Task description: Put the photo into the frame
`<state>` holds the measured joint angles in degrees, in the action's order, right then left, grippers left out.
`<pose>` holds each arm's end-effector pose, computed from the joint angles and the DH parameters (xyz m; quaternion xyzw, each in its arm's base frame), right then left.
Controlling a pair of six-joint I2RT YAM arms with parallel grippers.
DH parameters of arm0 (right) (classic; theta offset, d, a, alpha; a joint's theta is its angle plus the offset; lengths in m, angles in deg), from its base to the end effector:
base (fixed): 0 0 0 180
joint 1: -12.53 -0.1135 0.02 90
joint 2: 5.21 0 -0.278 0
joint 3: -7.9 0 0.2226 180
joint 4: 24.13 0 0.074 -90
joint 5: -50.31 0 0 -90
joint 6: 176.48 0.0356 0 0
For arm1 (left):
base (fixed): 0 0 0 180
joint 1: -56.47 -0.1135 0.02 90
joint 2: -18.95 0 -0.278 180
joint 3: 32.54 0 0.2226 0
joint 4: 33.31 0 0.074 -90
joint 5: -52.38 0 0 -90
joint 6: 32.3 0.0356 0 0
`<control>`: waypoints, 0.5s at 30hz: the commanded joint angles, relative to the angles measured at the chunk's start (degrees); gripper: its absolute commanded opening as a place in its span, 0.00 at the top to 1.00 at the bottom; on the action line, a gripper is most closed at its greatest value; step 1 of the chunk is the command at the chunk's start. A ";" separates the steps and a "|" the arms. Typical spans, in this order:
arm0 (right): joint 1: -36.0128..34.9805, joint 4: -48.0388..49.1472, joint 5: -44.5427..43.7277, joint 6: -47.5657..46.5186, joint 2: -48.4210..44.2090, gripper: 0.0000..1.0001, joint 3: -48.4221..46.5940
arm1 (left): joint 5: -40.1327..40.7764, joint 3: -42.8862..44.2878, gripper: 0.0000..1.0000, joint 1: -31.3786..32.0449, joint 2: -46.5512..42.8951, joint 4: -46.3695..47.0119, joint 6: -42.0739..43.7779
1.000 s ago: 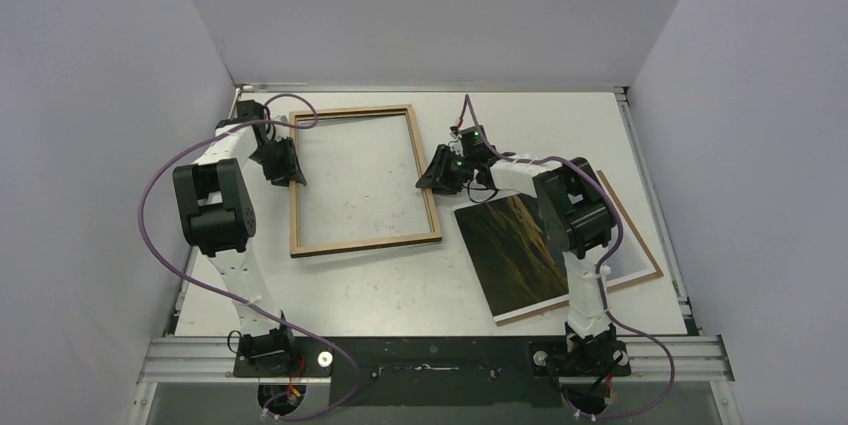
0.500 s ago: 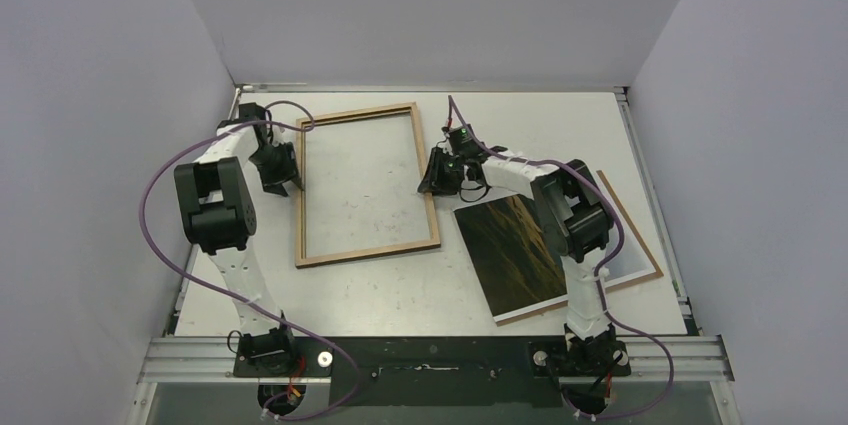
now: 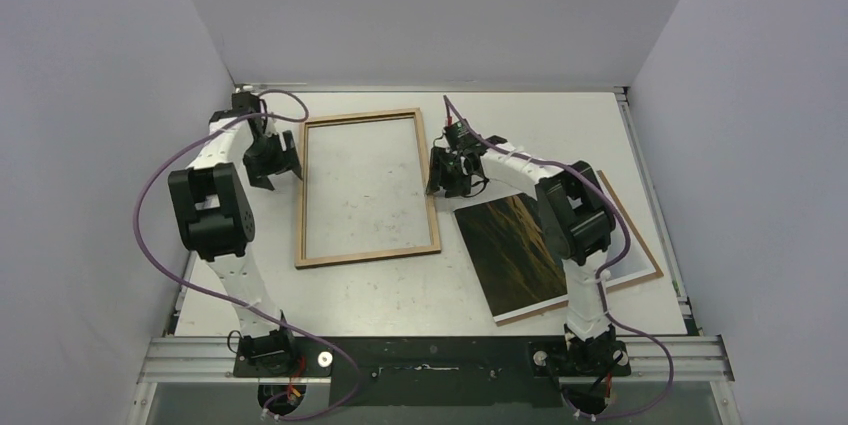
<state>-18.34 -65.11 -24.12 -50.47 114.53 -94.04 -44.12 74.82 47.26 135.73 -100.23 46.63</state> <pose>0.3607 0.2268 0.1942 0.0064 0.9549 0.2558 0.1506 0.3863 0.0586 0.2190 -0.1679 0.9770 -0.0582 0.1178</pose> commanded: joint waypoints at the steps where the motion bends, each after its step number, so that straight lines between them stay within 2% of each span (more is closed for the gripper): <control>1: 0.41 -4.20 -6.83 -3.37 -8.05 0.49 -2.54 | 2.49 3.90 0.27 -0.07 -9.02 -1.76 -0.17; 7: 0.64 -4.70 -12.39 0.02 -15.14 0.42 -4.48 | 3.98 5.07 0.20 2.99 -15.61 -2.64 0.44; 10: 1.30 -8.19 -20.41 -0.21 -18.96 0.41 -3.44 | 6.70 4.54 0.20 5.35 -19.10 -1.25 2.26; 13: 5.36 -8.24 -20.78 1.67 -24.43 0.38 2.50 | 9.79 1.69 0.18 7.39 -23.83 2.80 2.58; 15: 10.24 -9.14 -19.22 3.22 -28.69 0.37 6.36 | 7.06 0.93 0.16 6.80 -25.50 4.78 0.72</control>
<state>-15.67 -71.16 -39.64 -50.23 93.53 -93.38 -37.67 76.87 54.12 115.59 -100.54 47.92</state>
